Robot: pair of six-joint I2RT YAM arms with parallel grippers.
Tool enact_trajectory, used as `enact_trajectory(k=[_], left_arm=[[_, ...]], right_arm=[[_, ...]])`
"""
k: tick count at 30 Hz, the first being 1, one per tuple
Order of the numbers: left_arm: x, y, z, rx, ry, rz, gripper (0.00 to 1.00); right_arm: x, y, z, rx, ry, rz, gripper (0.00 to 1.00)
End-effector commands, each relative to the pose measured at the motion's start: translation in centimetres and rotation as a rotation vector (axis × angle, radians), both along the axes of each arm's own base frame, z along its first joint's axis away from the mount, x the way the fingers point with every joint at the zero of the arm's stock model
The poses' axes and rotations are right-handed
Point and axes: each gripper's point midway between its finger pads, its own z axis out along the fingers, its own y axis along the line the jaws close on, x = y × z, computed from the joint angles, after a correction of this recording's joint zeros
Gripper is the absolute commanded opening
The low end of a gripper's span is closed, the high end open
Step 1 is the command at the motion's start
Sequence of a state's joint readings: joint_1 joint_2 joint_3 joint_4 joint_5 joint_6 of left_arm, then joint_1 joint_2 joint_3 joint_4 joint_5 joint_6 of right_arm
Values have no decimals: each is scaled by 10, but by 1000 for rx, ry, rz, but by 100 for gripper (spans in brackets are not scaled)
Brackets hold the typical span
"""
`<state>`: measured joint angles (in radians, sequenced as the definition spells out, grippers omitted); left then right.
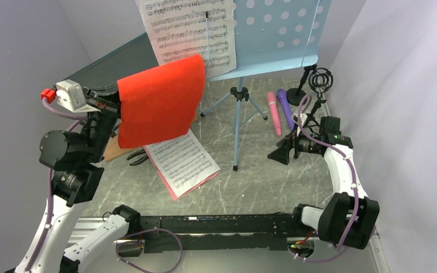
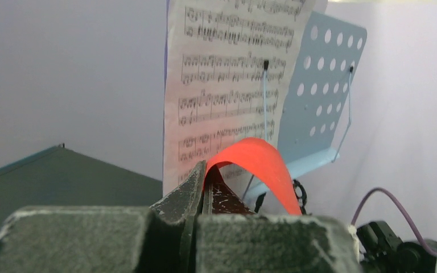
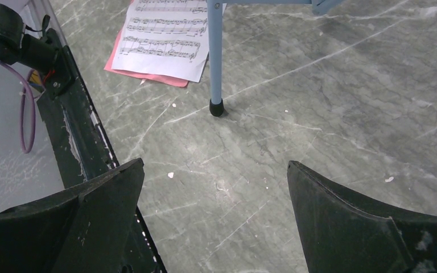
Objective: Pack up the instrument practice props
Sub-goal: Pick up the sheet music from the music stand.
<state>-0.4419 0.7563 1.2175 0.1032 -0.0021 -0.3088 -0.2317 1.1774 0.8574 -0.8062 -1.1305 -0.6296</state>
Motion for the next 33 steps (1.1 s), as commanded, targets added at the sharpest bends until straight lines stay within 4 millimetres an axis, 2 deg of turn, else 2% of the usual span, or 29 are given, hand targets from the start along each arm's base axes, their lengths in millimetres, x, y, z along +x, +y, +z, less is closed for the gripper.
enact_trajectory(k=[1, 10, 14, 18, 22, 26, 33], left_arm=[[-13, -9, -31, 87, 115, -72, 0], [-38, -34, -86, 166, 299, -269, 0], [-43, -60, -113, 173, 406, -435, 0], [-46, -93, -141, 165, 525, -647, 0], [-37, -111, -165, 92, 656, -751, 0], [-29, -119, -189, 49, 783, -776, 0], [-22, -137, -213, -21, 918, -884, 0]], right_arm=[[3, 0, 5, -11, -44, 21, 100], [2, 2, 4, -12, -46, 34, 100], [-4, 6, 5, -2, -80, 63, 100], [-18, 15, 8, 14, -173, 138, 100], [-39, 27, 11, 30, -320, 258, 100], [-54, 36, 16, 61, -421, 337, 100], [-53, 46, 35, 136, -508, 375, 100]])
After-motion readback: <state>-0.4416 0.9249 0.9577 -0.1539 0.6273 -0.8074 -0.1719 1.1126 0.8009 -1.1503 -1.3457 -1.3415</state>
